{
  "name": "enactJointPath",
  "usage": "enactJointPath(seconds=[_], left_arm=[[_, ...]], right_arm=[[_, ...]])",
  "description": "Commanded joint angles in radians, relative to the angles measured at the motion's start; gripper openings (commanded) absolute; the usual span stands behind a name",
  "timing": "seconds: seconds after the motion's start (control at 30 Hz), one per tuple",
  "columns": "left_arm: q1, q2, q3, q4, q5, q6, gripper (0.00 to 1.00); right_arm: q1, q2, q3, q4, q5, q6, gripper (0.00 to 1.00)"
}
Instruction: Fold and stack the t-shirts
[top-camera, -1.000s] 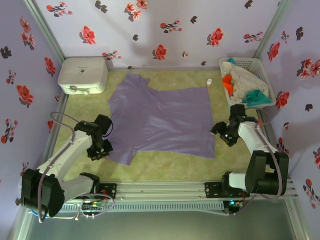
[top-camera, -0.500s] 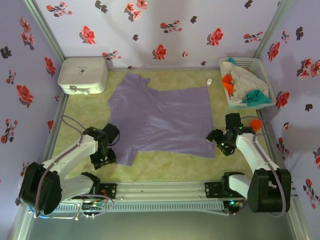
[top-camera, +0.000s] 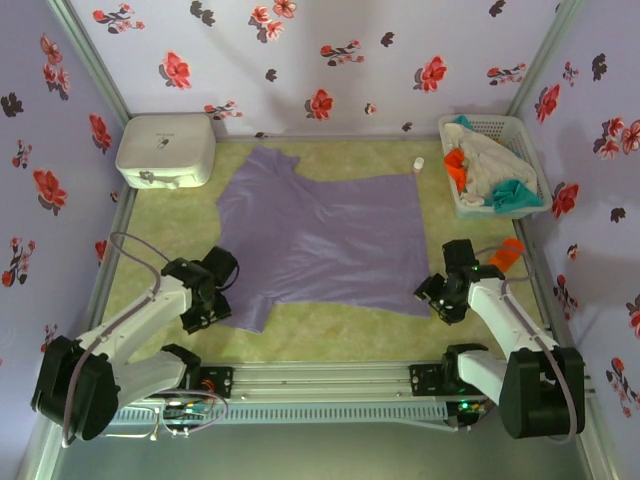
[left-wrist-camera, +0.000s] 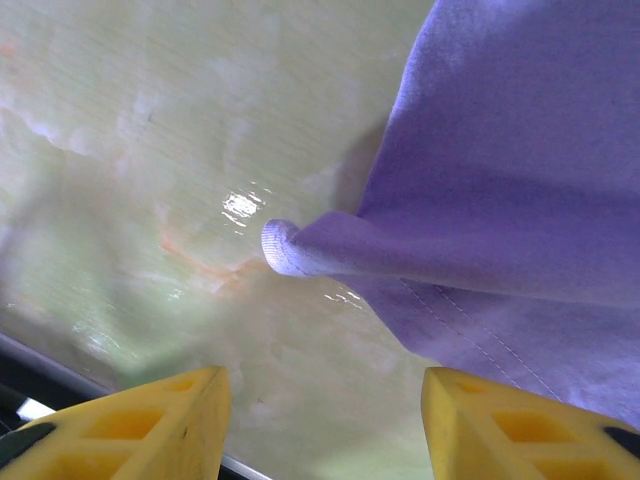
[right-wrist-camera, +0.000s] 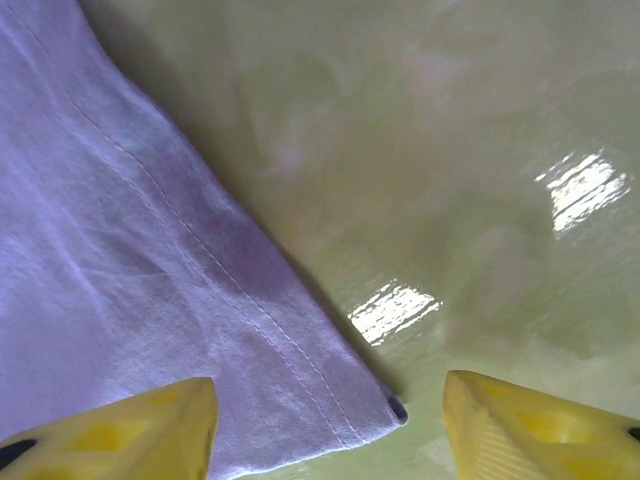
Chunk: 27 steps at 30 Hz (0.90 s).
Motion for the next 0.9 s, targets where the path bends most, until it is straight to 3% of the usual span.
enactJointPath(seconds=[0.0, 0.2, 0.37, 0.47, 0.67, 0.87], left_arm=[[0.008, -0.017, 0.022, -0.008, 0.033, 0.019, 0.53], [0.057, -0.01, 0.042, -0.007, 0.115, 0.081, 0.52], [0.059, -0.006, 0.072, -0.015, 0.111, 0.09, 0.56], [0.058, -0.013, 0.063, -0.006, 0.114, 0.092, 0.67], [0.058, -0.018, 0.044, -0.005, 0.114, 0.074, 0.68], [0.058, 0.027, 0.041, -0.003, 0.114, 0.086, 0.65]], right_arm=[[0.033, 0.002, -0.021, 0.016, 0.038, 0.065, 0.56], [0.098, 0.021, -0.034, 0.045, 0.045, 0.113, 0.51], [0.107, 0.048, -0.04, 0.072, 0.052, 0.124, 0.49], [0.107, 0.07, -0.046, 0.099, 0.058, 0.124, 0.38], [0.107, 0.127, -0.027, 0.138, 0.057, 0.103, 0.03], [0.058, 0.185, 0.063, 0.051, 0.118, 0.027, 0.0]])
